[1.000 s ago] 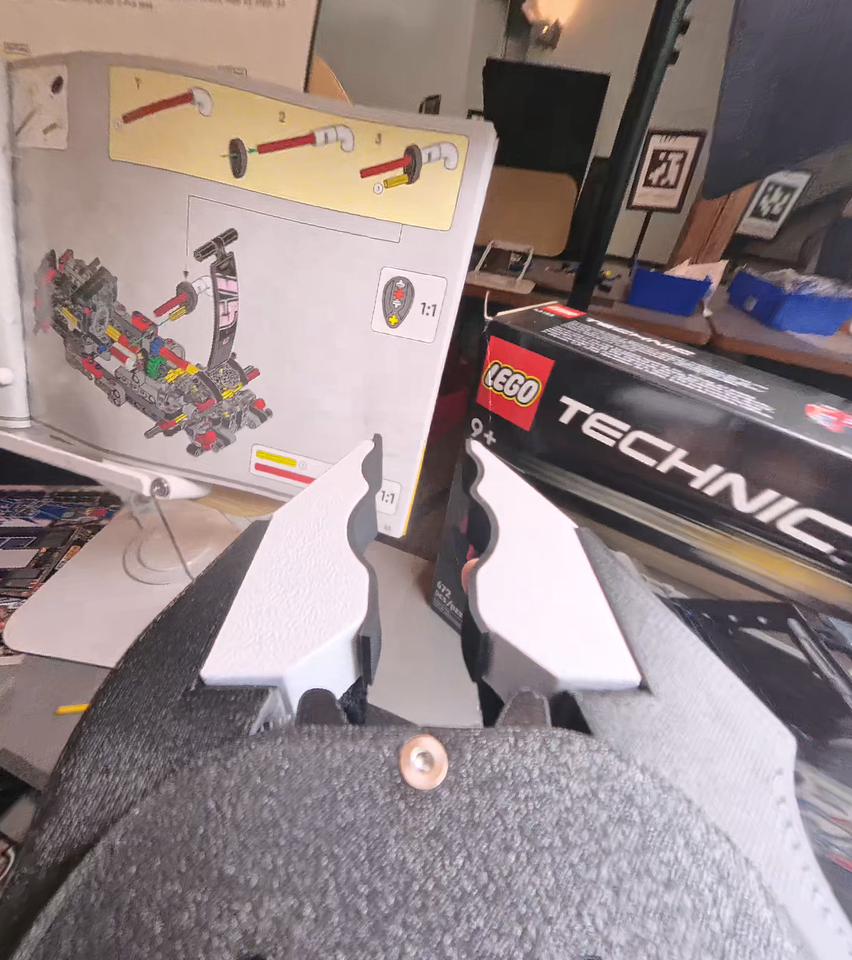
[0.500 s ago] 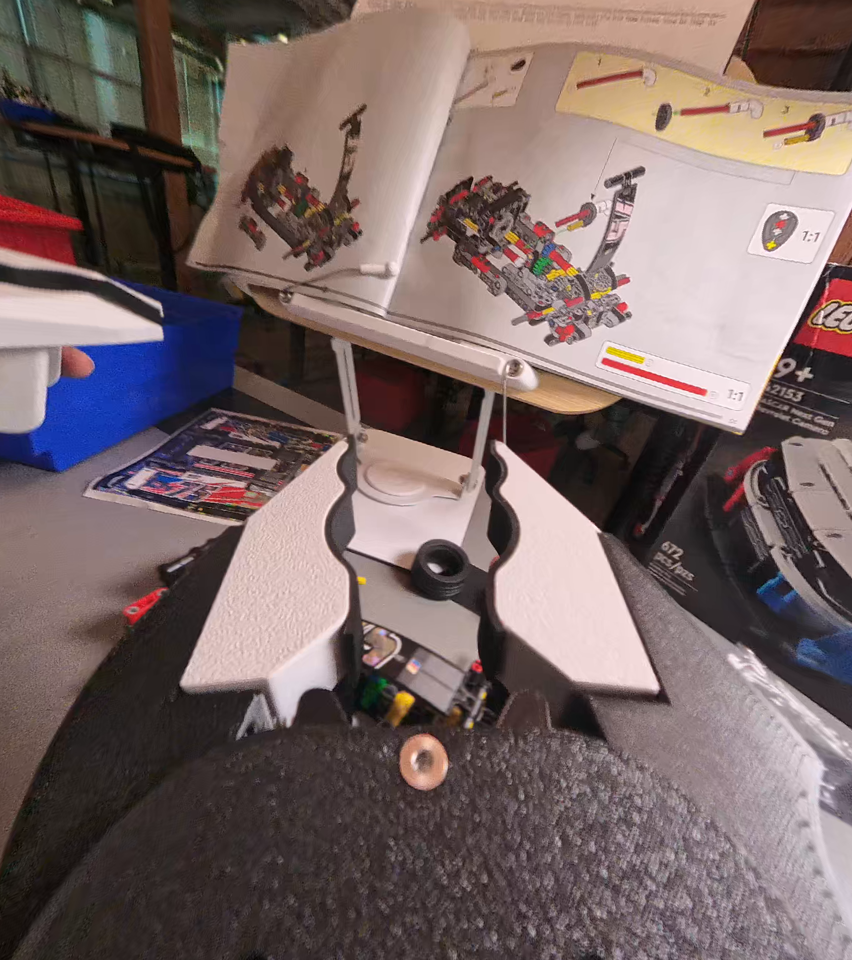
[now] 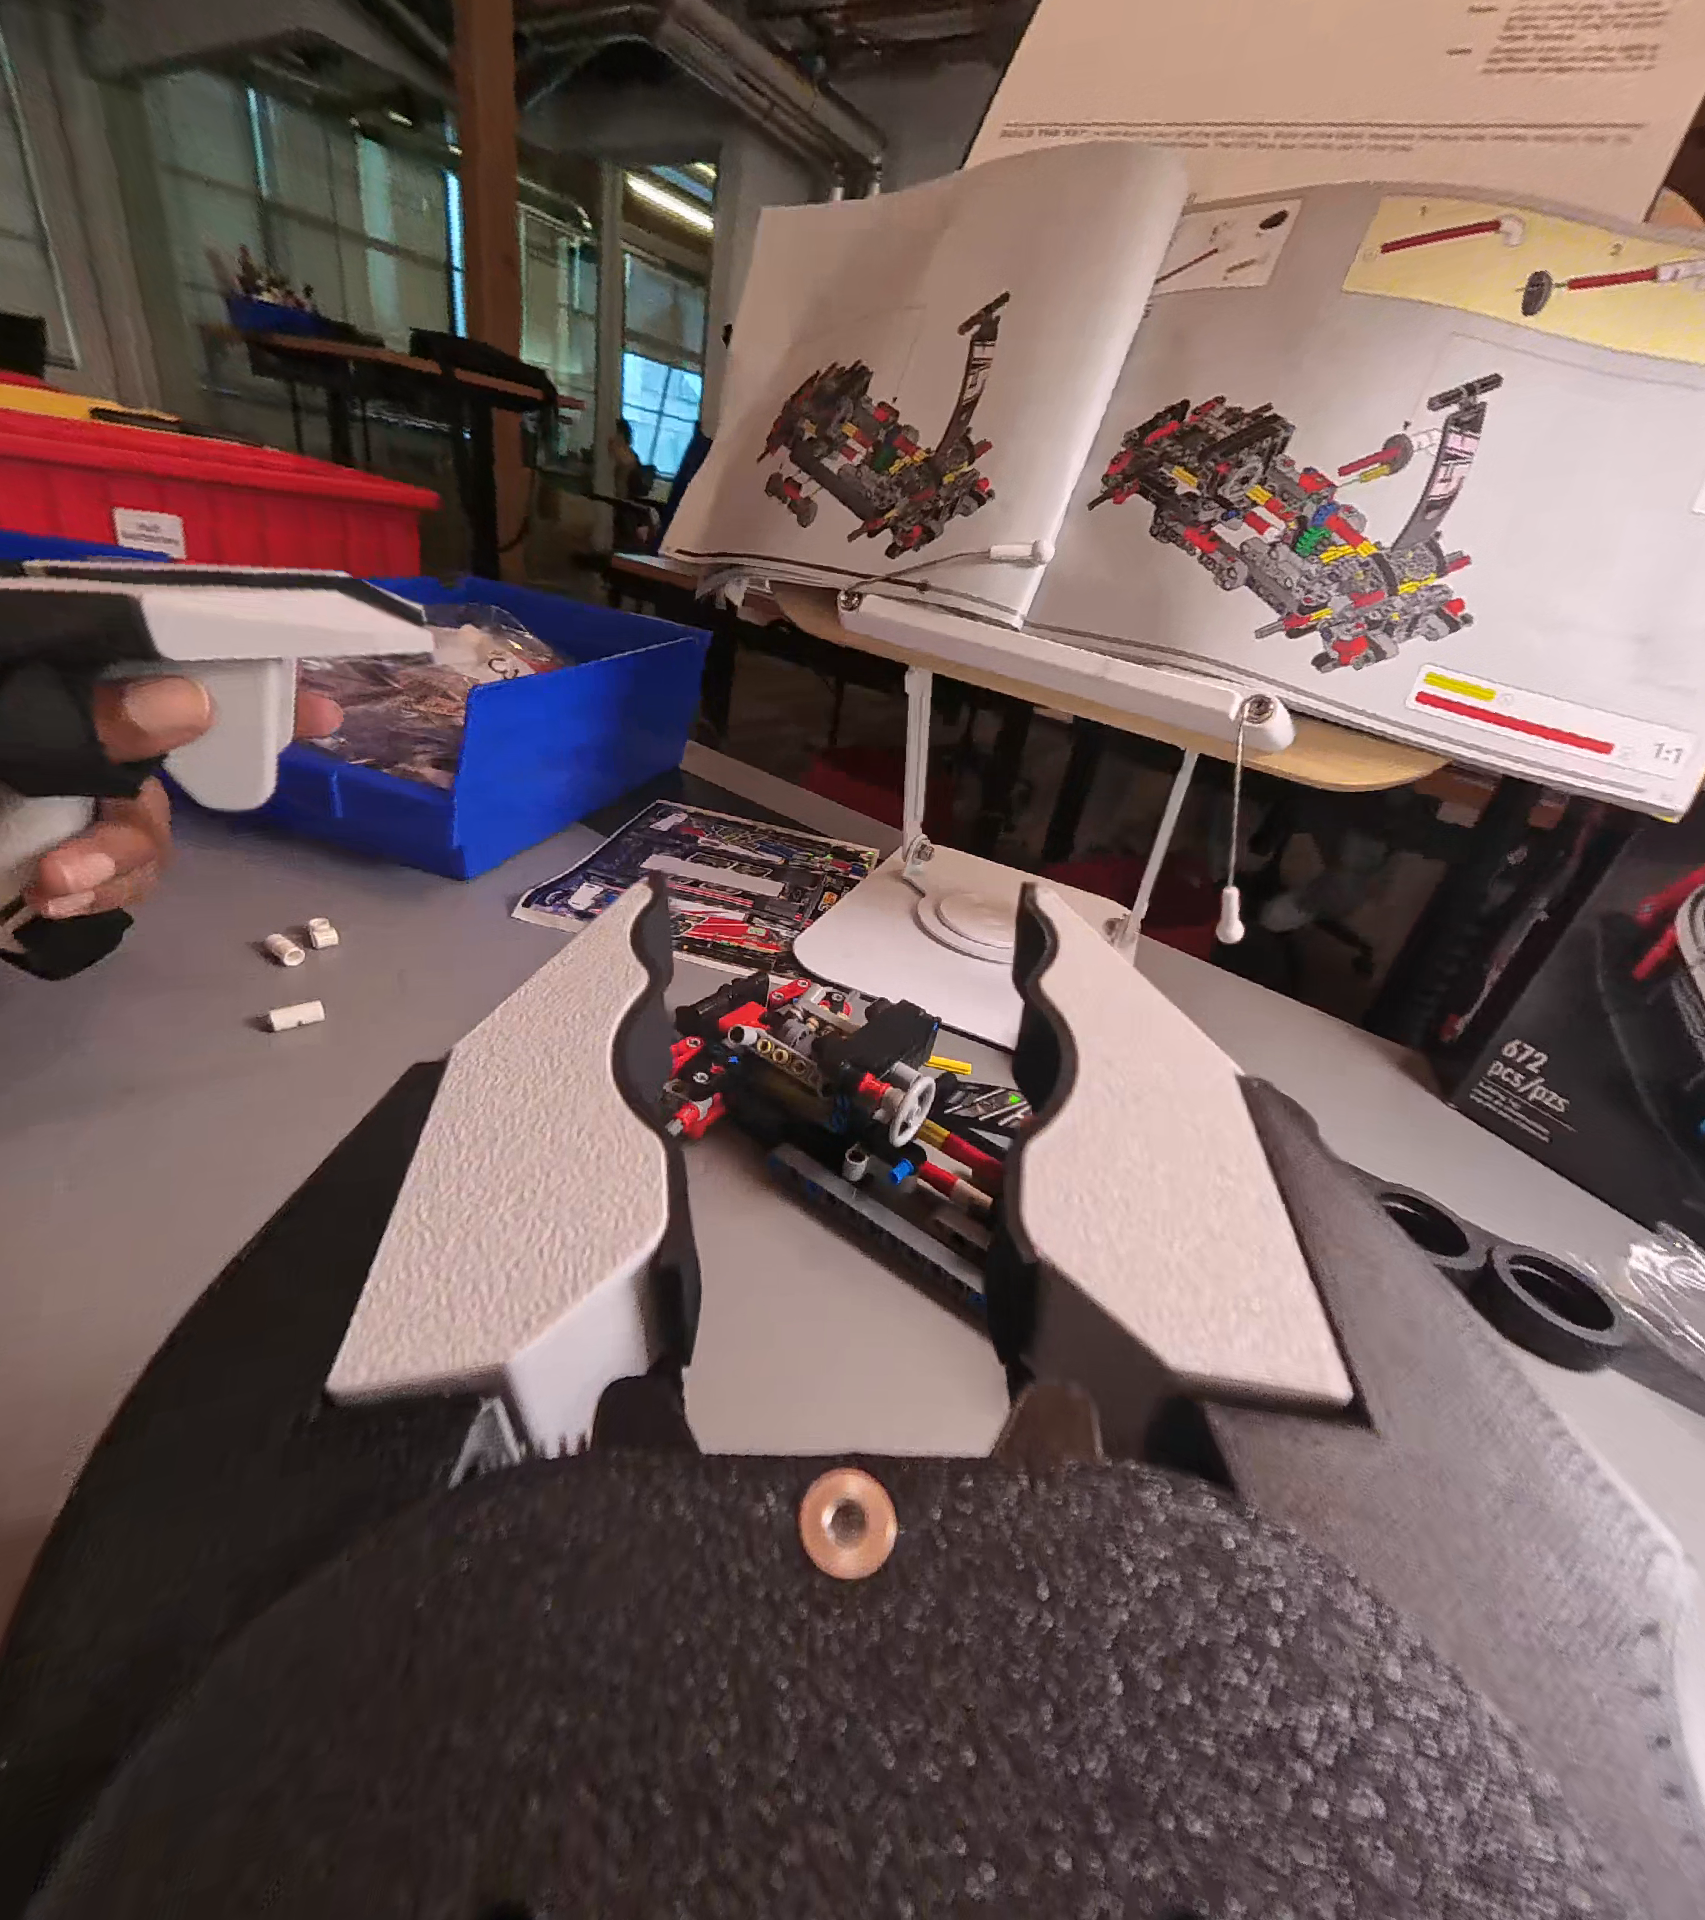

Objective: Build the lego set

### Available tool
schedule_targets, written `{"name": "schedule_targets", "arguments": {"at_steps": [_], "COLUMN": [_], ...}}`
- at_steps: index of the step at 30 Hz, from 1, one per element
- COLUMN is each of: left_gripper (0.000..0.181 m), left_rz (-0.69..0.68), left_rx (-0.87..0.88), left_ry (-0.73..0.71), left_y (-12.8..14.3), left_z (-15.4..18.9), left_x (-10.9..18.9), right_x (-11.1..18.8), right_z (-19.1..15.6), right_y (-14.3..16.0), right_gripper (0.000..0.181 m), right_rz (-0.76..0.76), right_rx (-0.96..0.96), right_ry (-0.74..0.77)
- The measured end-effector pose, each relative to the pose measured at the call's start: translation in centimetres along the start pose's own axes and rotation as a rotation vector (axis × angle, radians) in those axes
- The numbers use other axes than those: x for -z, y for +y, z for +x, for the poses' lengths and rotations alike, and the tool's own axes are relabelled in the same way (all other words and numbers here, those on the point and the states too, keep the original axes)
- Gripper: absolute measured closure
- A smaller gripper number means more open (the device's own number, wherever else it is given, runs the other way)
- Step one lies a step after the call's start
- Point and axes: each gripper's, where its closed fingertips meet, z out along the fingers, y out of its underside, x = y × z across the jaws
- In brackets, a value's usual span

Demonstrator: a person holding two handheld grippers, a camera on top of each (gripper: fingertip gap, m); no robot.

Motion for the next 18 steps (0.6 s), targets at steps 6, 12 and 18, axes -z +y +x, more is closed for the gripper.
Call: {"name": "schedule_targets", "arguments": {"at_steps": [6, 12, 18], "left_gripper": [0.14, 0.157, 0.158], "left_rz": [0.005, -0.014, -0.018], "left_rx": [-0.055, -0.127, -0.096], "left_ry": [-0.021, -0.051, -0.048], "left_y": [-0.4, -0.2, -0.1], "left_z": [-0.5, -1.0, -1.4], "left_x": [0.0, -0.1, -0.2], "right_x": [0.4, 0.4, 0.5], "right_z": [-0.6, -0.7, 0.0], "right_y": [-0.2, 0.1, 0.1], "right_gripper": [0.124, 0.131, 0.136], "right_rz": [0.058, 0.048, 0.047], "right_rx": [-0.048, -0.051, -0.053], "right_ry": [-0.053, -0.062, -0.054]}}
